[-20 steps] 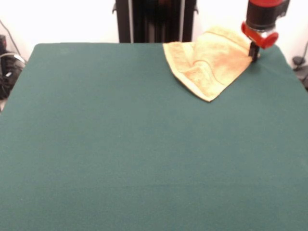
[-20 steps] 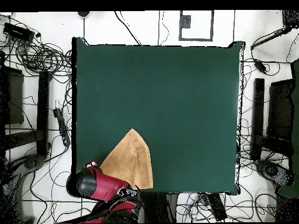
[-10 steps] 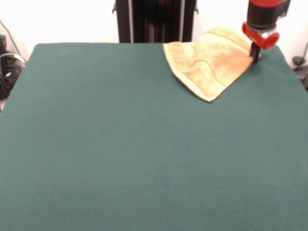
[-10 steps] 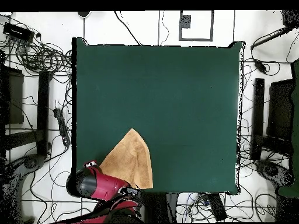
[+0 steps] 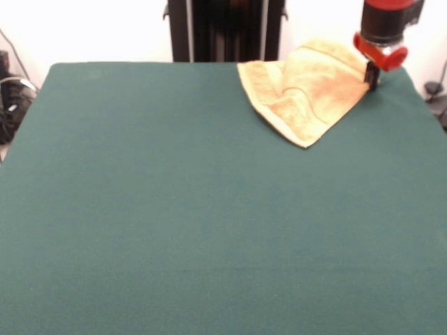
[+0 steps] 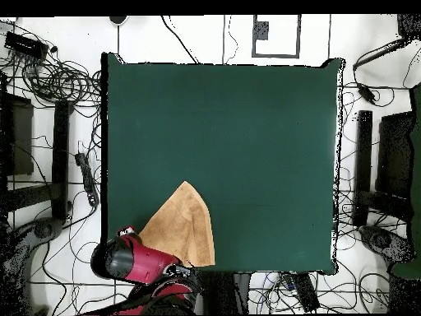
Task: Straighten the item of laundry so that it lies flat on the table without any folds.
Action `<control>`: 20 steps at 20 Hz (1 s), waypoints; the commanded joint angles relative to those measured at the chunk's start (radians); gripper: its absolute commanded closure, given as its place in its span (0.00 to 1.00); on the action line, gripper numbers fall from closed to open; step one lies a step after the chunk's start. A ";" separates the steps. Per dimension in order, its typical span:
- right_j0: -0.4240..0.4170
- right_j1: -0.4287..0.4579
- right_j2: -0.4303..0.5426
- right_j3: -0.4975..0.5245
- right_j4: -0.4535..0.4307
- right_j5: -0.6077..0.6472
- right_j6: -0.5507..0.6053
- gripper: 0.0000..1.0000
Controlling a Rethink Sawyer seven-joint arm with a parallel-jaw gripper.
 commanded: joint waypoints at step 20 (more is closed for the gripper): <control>0.120 0.065 0.085 -0.205 0.200 -0.132 0.315 1.00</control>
